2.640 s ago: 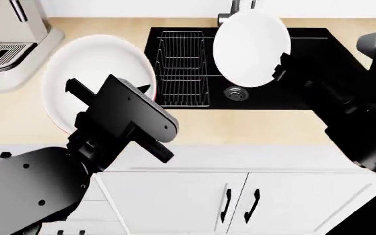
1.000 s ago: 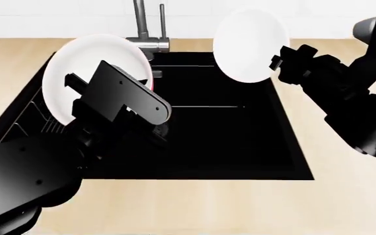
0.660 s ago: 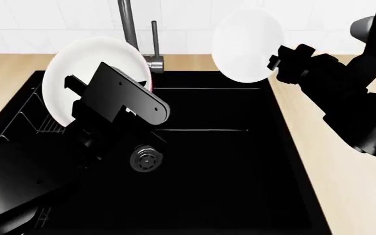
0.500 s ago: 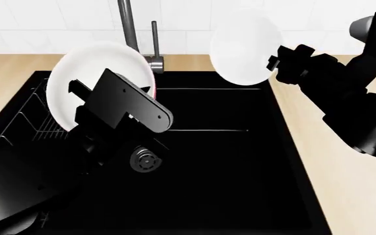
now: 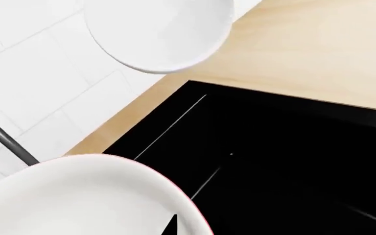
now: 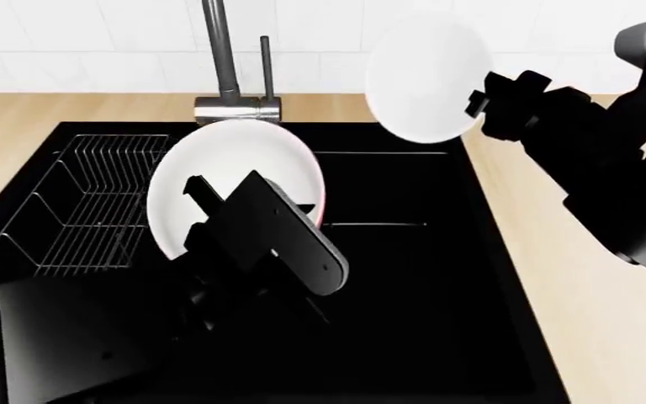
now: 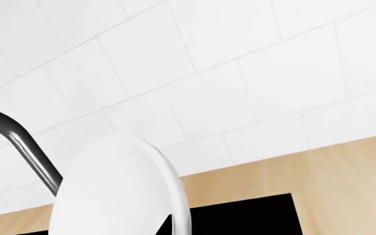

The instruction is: Stack the bowls in the sink.

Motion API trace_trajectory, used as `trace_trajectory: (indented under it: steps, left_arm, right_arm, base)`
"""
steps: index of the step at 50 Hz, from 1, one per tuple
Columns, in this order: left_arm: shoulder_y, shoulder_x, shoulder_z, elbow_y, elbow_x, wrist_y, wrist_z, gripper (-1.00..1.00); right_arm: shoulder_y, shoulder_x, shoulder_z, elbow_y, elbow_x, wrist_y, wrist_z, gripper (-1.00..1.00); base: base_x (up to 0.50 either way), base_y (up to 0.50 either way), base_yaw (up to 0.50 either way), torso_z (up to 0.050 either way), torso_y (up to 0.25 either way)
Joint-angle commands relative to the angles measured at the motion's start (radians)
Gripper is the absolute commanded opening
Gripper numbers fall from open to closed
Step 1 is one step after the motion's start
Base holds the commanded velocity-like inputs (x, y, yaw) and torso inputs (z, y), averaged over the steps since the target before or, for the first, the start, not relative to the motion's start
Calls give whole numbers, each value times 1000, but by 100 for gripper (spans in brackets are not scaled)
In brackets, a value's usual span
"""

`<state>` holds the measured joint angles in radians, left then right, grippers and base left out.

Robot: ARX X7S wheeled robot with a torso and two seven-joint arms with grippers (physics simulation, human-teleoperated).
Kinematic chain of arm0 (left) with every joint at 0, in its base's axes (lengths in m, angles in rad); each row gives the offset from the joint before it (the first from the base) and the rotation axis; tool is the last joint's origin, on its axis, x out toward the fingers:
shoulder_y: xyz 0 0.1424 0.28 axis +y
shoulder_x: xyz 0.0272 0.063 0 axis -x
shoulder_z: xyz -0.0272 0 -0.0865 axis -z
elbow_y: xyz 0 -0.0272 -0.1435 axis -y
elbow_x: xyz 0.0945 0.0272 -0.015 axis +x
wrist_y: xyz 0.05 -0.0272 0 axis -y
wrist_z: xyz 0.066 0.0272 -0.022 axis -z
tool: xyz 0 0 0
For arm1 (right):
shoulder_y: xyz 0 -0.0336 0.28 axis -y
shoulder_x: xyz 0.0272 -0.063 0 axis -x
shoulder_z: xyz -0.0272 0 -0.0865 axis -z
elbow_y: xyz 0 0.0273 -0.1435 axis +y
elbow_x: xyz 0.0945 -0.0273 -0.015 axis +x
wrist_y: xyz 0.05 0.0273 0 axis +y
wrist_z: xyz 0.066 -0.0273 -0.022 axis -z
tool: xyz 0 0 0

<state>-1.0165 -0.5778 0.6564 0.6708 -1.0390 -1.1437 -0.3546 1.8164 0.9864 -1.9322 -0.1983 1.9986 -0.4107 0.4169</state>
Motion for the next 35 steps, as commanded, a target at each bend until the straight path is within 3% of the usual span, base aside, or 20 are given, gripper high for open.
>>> trace_trajectory:
  steps: [1, 35]
  left_arm:
    - [-21, 38, 35, -71, 22, 14, 7, -100]
    - [-10, 128, 184, -200, 98, 60, 109, -100]
  right_arm:
    - [20, 13, 24, -10, -21, 10, 6, -100]
    - [6, 12, 44, -5, -24, 20, 2, -100]
  base:
    - [0, 0, 0, 0, 0]
    - [0, 0, 0, 1, 1]
